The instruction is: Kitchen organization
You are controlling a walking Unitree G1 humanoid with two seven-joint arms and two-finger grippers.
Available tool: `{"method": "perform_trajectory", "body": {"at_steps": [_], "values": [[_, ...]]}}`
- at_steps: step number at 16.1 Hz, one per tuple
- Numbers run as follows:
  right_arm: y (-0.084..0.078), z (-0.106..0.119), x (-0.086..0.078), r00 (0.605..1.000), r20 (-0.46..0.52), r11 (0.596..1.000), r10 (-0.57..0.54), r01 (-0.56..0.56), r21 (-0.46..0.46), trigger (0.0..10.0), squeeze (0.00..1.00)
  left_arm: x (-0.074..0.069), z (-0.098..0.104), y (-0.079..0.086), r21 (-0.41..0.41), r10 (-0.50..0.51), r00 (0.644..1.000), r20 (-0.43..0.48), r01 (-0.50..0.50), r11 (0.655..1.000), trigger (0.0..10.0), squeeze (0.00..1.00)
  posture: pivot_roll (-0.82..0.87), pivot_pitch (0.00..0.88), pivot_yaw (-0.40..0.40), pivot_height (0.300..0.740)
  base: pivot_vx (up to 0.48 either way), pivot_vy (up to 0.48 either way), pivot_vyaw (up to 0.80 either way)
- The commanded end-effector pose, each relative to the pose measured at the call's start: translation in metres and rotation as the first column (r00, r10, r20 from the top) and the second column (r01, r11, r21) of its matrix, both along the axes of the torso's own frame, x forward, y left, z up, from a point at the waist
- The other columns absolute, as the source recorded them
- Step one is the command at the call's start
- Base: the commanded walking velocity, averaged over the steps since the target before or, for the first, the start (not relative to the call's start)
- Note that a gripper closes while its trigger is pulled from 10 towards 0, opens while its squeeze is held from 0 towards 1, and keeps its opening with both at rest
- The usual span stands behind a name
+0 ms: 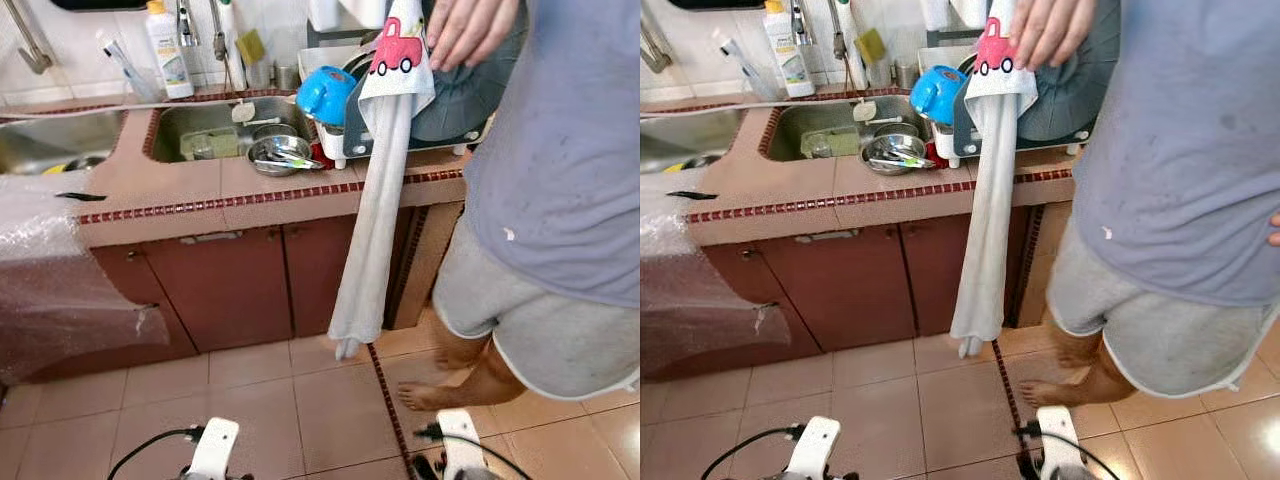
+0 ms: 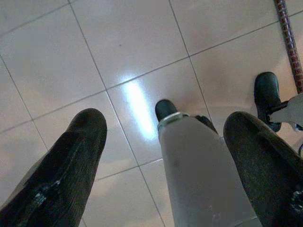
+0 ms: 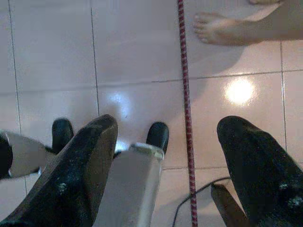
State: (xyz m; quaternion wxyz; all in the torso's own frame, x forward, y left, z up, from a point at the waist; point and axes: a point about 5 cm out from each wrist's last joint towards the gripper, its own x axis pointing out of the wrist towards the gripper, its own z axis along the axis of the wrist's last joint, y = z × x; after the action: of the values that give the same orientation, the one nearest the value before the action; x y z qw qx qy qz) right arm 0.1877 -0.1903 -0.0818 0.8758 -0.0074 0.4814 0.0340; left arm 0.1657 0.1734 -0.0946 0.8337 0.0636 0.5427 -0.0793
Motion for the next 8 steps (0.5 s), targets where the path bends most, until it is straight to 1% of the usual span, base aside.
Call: {"method": "perform_trajectory", "body": {"at_steps": [1, 2, 4, 6, 8], "values": [[0.004, 0.006, 0.013, 0.998, 0.042, 0.999, -0.037, 0.036, 0.029, 10.0, 0.0, -0.005, -0.002, 0.004, 0.011, 0.03, 1.0, -0.007, -0.03, 0.999, 10.0, 0.0, 0.02, 0.0, 0.019, 0.74, 0.0, 0.0, 0.0], [0.008, 0.008, 0.018, 0.998, 0.049, 0.998, -0.037, 0.035, 0.042, 10.0, 0.0, -0.007, -0.002, 0.005, 0.012, 0.036, 0.999, -0.004, -0.036, 0.999, 10.0, 0.0, 0.02, 0.0, 0.019, 0.74, 0.0, 0.0, 0.0], [0.012, 0.009, 0.019, 0.999, 0.049, 0.999, -0.012, 0.01, 0.043, 10.0, 0.0, -0.007, -0.002, 0.006, 0.016, 0.038, 0.999, -0.001, -0.038, 0.999, 10.0, 0.0, 0.03, 0.0, 0.023, 0.74, 0.0, 0.0, 0.0], [0.016, 0.007, 0.017, 0.999, 0.04, 0.999, -0.002, 0.0, 0.045, 10.0, 0.0, -0.006, -0.002, 0.006, 0.018, 0.041, 0.999, 0.001, -0.041, 0.999, 10.0, 0.0, 0.02, 0.0, 0.027, 0.74, 0.0, 0.0, 0.0], [0.015, 0.005, 0.014, 1.0, 0.028, 0.999, 0.004, -0.006, 0.042, 10.0, 0.0, -0.005, -0.002, 0.005, 0.012, 0.045, 0.999, 0.01, -0.045, 0.999, 10.0, 0.0, 0.02, 0.0, 0.03, 0.74, 0.0, 0.0, 0.0]]}}
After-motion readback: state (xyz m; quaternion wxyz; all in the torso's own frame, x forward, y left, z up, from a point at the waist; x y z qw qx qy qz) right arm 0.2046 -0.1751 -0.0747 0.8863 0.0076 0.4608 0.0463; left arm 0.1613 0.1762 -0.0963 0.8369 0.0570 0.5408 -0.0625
